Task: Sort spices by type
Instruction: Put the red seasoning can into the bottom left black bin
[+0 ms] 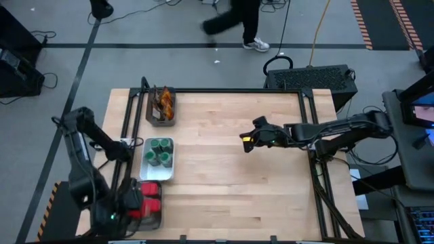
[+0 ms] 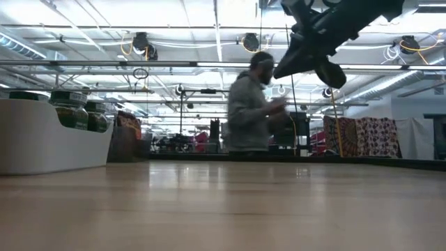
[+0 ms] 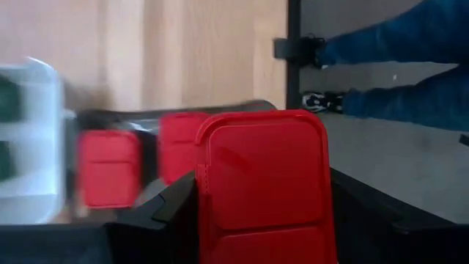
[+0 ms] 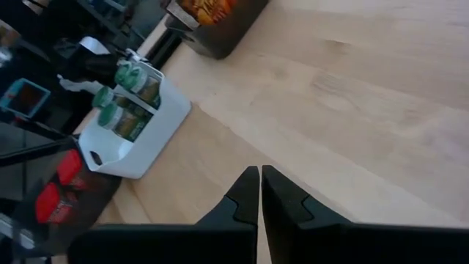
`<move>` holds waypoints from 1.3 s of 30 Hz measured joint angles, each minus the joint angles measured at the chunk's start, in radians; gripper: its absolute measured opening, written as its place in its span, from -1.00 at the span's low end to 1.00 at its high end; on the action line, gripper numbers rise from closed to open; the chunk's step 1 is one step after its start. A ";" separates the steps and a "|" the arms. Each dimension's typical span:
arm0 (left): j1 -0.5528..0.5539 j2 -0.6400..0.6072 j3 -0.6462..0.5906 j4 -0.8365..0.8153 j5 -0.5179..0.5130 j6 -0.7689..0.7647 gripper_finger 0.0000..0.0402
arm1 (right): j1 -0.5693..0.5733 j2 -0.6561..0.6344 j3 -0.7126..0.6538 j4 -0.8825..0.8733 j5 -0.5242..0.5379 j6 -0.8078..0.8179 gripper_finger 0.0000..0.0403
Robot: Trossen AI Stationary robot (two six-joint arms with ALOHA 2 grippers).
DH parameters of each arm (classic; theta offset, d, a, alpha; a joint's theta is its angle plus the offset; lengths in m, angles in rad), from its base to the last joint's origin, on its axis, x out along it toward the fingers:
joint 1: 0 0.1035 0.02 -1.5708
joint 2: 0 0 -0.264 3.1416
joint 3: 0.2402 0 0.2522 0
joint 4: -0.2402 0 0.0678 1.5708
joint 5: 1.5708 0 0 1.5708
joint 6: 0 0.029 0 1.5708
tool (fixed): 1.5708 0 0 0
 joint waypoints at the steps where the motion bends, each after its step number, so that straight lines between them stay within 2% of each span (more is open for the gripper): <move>1: -0.016 0.006 -0.019 0.031 -0.004 -0.015 0.13 | 0.002 0.007 0.000 0.016 0.000 0.003 -1.00; 7: -0.065 0.066 -0.097 0.219 -0.022 -0.035 0.13 | 0.015 0.034 0.000 0.067 -0.004 0.023 -1.00; 19: -0.071 0.207 -0.092 0.230 -0.052 -0.049 0.13 | 0.017 0.034 0.000 0.064 -0.018 0.042 -1.00; 22: -0.069 0.214 -0.096 0.218 -0.070 -0.045 0.13 | 0.017 0.034 0.000 0.060 -0.031 0.041 -1.00; 30: -0.061 0.219 -0.101 0.201 0.000 -0.022 0.13 | 0.017 0.034 0.000 0.059 -0.056 0.024 -1.00; 39: -0.036 0.214 -0.125 0.193 -0.047 -0.024 0.13 | 0.017 0.034 0.000 0.058 -0.056 0.015 -1.00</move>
